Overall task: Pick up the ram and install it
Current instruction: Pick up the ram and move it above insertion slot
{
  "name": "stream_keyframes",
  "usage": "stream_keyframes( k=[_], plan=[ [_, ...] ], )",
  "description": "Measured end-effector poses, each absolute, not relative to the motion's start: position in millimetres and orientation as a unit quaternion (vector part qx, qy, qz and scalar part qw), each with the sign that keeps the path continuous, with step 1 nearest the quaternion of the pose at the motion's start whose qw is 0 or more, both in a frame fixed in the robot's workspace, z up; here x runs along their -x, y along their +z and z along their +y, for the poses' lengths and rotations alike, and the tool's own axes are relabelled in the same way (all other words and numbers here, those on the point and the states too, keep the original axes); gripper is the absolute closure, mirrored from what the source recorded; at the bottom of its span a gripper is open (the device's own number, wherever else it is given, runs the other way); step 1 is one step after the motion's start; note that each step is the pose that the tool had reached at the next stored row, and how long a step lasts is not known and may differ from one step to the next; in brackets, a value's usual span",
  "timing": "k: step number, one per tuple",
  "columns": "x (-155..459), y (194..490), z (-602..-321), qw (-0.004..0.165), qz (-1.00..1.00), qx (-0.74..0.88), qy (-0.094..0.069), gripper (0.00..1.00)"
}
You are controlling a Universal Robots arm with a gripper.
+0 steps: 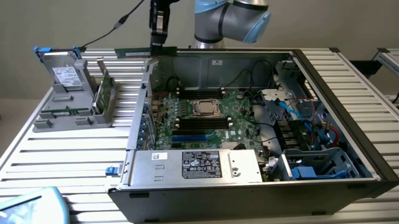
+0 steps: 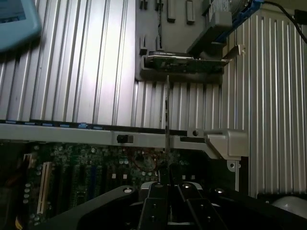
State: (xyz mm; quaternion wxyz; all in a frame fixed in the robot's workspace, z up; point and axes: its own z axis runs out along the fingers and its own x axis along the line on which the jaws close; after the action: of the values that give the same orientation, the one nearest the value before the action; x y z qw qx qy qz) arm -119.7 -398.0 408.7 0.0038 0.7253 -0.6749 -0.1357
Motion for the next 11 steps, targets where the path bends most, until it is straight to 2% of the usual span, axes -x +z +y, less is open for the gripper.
stream_keyframes(
  k=[11],
  plan=[
    [80.6, 414.9, -401.8, 0.005, -0.675, -0.725, -0.137, 0.87]
  ],
)
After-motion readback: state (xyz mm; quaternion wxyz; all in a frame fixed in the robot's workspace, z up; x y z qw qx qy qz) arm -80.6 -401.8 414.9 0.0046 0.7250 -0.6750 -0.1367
